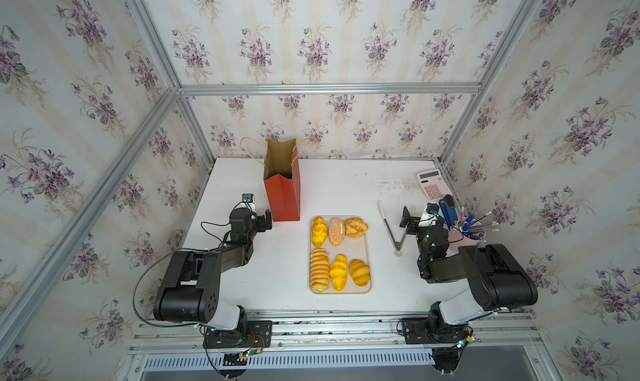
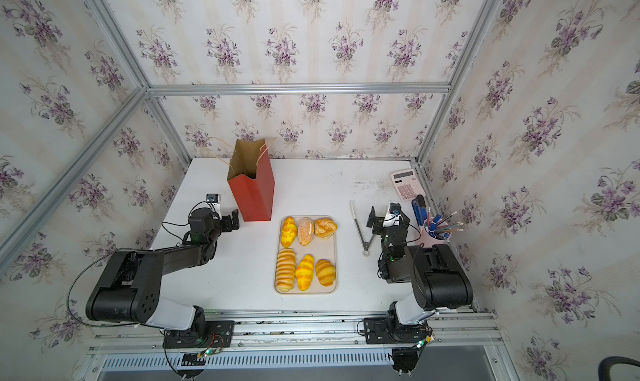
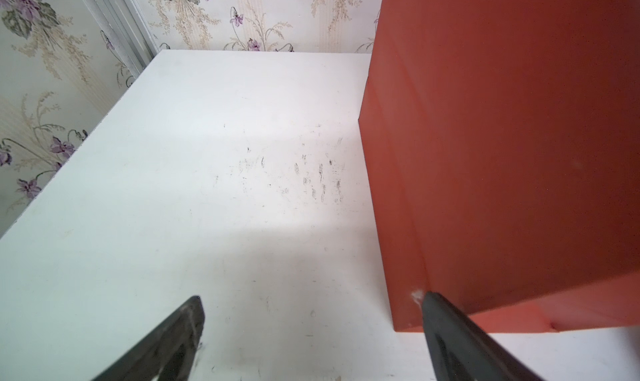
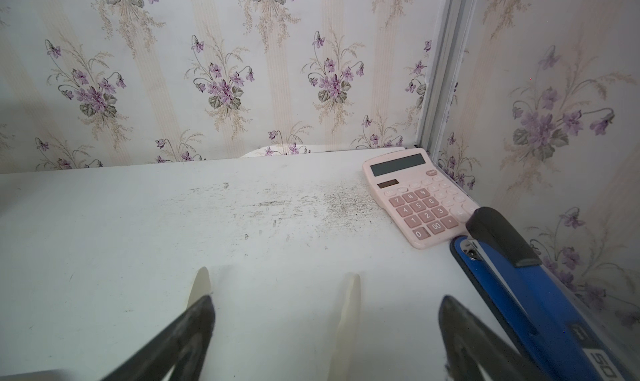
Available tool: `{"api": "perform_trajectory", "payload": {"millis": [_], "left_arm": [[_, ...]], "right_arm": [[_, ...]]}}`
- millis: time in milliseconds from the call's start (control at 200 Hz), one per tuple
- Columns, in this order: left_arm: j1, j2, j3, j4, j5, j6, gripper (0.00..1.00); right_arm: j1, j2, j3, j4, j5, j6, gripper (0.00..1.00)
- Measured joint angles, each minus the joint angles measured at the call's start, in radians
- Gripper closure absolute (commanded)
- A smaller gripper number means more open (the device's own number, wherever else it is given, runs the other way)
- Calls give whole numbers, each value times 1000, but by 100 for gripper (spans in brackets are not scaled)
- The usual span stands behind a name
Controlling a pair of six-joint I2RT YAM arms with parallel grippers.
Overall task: Pack bread into a paper bag
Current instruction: Pick up the clamp from the center of the board.
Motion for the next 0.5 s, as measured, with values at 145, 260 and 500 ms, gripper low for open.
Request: {"api": "perform_trajectory", "payload": {"millis": [145,260,500], "left_arm": [[0,0,0,0,0,0,0],[0,0,0,0,0,0,0],[2,0,0,-1,0,0,0]], "right_arm": [[2,-142,71,-181,-19,-3,0],[29,-298,192,-405,-2,3,0],[140,-461,381,-972,37,99,0]]}}
